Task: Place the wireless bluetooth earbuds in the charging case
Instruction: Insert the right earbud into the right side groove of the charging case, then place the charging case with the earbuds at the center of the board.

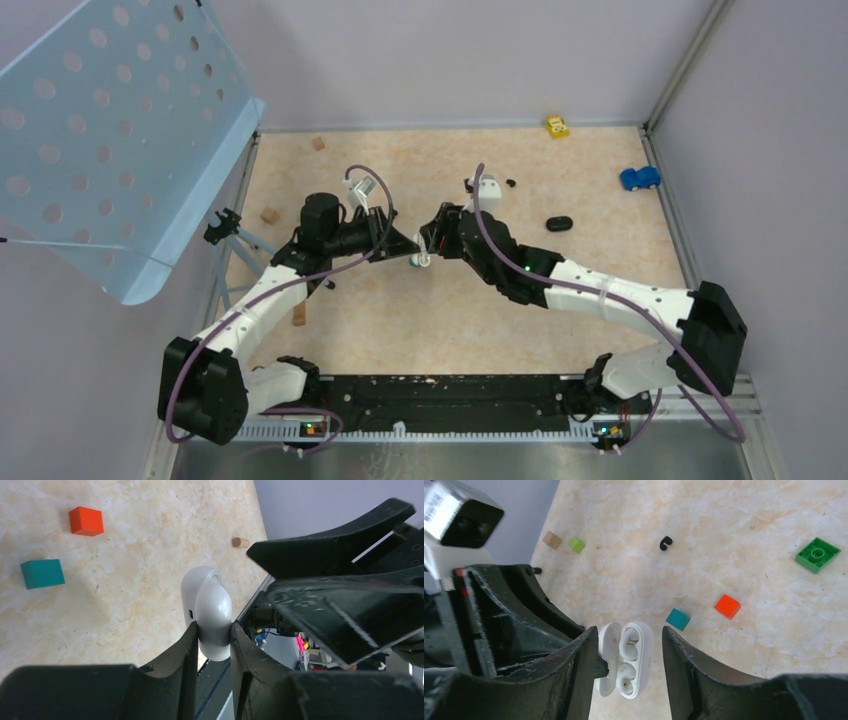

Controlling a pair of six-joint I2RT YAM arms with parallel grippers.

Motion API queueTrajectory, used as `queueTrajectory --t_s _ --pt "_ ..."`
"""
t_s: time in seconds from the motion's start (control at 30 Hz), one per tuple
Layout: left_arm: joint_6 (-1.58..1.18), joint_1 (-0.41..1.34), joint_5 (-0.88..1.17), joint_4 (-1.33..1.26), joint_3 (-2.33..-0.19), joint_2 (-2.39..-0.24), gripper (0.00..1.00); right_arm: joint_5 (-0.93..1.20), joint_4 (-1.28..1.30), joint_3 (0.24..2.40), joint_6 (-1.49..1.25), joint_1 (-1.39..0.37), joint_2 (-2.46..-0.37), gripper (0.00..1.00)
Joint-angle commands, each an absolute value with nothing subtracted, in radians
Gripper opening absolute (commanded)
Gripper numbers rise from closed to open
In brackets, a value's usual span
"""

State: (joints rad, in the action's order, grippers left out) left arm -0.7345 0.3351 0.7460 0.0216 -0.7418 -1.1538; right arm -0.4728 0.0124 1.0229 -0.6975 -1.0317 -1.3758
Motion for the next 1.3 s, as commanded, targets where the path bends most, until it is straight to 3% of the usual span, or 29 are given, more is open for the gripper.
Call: queueTrajectory --t_s 0.0,0.1,0.53,0.8,0.97,1.27 --pt "-0.724 0.337 0.843 -0.06 -0.746 -1.153 0.06 -0.523 -0.003 1.042 -0.687 -1.024 -1.264 0.51" --pt "-0.713 0.337 0.928 -0.086 -0.757 -1.191 0.06 -0.46 0.039 1.002 -0.71 -0.982 -1.226 0.57" --pt "-0.755 0.339 1.141 -0.232 -0.785 -1.298 0.07 -0.179 0.2 0.733 -0.855 -0.763 -1.057 0.61" --pt "-0.645 0.45 1.031 -0.131 -0.87 -1.411 0.08 -0.281 0.445 0.613 -0.902 -0.695 -0.857 0.61" --pt "-0.705 0.492 1.003 -0.26 -0.965 -1.61 0.07 -0.366 0.565 0.625 -0.916 -0.649 -0.752 0.62" --pt "-0.675 0.479 0.896 -0.109 -1.392 -1.947 0.07 -0.486 0.738 0.693 -0.882 -0.638 -0.649 0.64"
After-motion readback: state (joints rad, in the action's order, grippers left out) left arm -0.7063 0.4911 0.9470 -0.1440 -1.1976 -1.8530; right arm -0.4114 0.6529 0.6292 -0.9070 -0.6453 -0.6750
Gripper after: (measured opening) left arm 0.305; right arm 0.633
